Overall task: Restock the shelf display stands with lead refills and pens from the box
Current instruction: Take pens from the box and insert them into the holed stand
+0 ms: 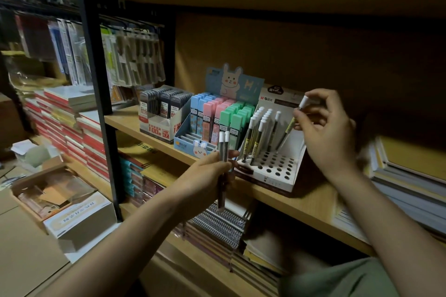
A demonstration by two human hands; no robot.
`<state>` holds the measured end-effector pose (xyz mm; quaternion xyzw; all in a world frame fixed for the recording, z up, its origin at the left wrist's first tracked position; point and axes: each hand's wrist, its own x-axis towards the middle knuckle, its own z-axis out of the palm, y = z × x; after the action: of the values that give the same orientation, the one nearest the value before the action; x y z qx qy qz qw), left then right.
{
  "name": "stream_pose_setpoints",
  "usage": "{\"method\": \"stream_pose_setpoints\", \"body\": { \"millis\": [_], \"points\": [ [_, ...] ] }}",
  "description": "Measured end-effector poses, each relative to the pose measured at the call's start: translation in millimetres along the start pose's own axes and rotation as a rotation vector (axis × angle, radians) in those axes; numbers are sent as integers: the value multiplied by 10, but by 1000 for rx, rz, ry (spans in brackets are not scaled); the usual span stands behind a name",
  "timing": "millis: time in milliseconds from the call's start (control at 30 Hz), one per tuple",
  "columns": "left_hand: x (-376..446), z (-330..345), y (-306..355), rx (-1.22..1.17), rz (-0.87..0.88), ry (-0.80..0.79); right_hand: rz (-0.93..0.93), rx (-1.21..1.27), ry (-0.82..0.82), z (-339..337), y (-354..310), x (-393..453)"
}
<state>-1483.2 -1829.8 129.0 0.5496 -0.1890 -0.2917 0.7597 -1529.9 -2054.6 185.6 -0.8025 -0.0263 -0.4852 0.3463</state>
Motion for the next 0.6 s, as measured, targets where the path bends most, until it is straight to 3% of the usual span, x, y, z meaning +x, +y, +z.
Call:
{"method": "stream_pose_setpoints", "body": {
  "millis": [200,600],
  "points": [
    [-26,-26,-72,-3,32,-133,-80,-66,-41,182,100,9],
    [-2,5,-82,48,-23,-80,-26,-95,-57,203,148,48]
  ]
}}
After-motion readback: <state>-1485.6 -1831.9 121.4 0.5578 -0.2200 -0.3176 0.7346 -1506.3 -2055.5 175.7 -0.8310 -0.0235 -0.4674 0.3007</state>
